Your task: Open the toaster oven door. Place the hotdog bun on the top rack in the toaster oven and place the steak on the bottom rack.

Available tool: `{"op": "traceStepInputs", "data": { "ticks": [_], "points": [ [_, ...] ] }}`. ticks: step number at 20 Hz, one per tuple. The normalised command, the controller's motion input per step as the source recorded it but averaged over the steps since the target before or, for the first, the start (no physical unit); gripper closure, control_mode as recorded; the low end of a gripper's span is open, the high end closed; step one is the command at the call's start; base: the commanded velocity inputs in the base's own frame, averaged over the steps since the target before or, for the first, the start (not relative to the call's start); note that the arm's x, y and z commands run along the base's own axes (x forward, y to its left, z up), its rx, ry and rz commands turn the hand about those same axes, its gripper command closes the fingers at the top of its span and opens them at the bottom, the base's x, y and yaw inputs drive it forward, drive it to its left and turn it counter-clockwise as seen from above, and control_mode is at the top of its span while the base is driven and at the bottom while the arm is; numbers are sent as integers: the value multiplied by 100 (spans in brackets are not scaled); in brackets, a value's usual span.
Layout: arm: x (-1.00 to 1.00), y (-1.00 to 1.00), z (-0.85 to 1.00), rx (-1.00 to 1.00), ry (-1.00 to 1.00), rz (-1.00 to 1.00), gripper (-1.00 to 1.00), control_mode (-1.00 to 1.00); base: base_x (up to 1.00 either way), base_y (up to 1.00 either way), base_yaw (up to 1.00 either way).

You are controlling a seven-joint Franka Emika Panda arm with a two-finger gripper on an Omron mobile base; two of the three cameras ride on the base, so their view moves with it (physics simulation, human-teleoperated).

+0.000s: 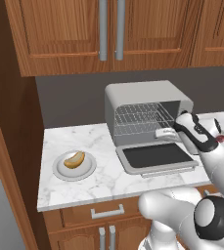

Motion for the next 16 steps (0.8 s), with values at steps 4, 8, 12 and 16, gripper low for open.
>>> {"op": "traceStepInputs", "data": {
  "ticks": [4,8,12,16],
  "points": [
    [31,-1,2,3,4,0,-100,-100,0,0,0],
    [24,-3,0,5,2,0,-100,-100,0,0,0],
    [20,0,-3,5,0,0,-100,-100,0,0,0],
    [22,0,-1,2,-5,-1,-100,-100,0,0,0]
  ]
}}
